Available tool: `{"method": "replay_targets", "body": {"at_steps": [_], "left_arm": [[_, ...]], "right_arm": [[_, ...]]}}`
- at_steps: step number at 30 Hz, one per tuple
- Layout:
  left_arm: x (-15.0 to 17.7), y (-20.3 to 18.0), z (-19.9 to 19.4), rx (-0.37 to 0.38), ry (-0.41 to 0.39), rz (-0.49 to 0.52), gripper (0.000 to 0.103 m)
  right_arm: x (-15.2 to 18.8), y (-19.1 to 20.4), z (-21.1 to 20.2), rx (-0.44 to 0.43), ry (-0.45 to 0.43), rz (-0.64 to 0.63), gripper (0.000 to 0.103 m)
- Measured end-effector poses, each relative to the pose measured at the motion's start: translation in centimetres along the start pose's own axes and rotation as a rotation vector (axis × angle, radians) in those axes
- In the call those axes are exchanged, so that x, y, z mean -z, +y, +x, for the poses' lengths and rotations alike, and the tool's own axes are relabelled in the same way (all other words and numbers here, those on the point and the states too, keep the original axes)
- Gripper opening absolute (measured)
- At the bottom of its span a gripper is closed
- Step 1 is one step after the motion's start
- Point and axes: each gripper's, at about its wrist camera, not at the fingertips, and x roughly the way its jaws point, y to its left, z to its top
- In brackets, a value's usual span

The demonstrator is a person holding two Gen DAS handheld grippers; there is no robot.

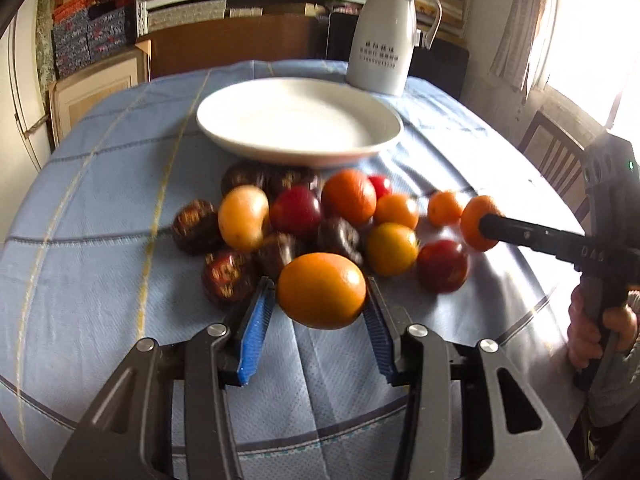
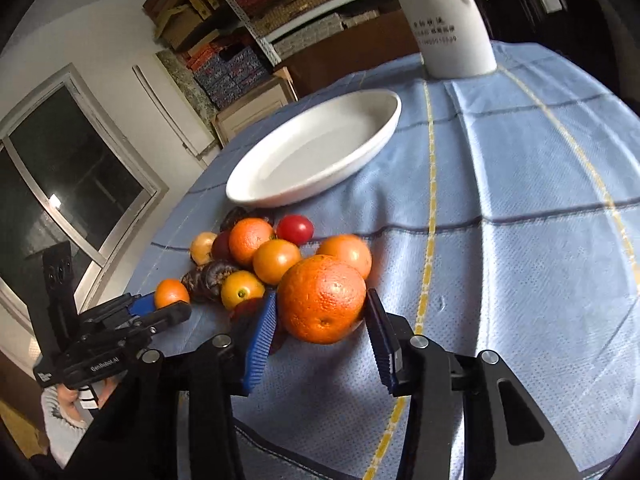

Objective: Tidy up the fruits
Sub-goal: 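Grasp a small orange with the left gripper while the right gripper grasps a large orange, then carry both oranges over the white plate and open both grippers to release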

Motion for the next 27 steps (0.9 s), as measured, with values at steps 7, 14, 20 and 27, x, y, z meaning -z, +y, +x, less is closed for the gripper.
{"method": "replay_targets", "body": {"at_steps": [7,14,20,27], "left_arm": [[-7.0,0.7,0.7,-0.017,-0.078,-0.013,0.045],[-12.1,2.1,5.8,-0.049,-0.046,-0.038,0.045],[-12.5,4.1,9.9,-0.008,0.011,-0.094,0.046],[-12.1,6.1,8.7,0.015,-0.021,-0.151,0.063]], "right_arm": [[-6.2,2.9,0.0,0.027,-0.1,-0.058,0.045],[-11.2,3.3,7.2,0.064,-0.068,-0.041,0.045],[-11.3,2.6,10.0,0.102,-0.024,-0.053,0.048],[-11.2,2.1,9.4,0.086,-0.049,-0.023,0.054]]}}
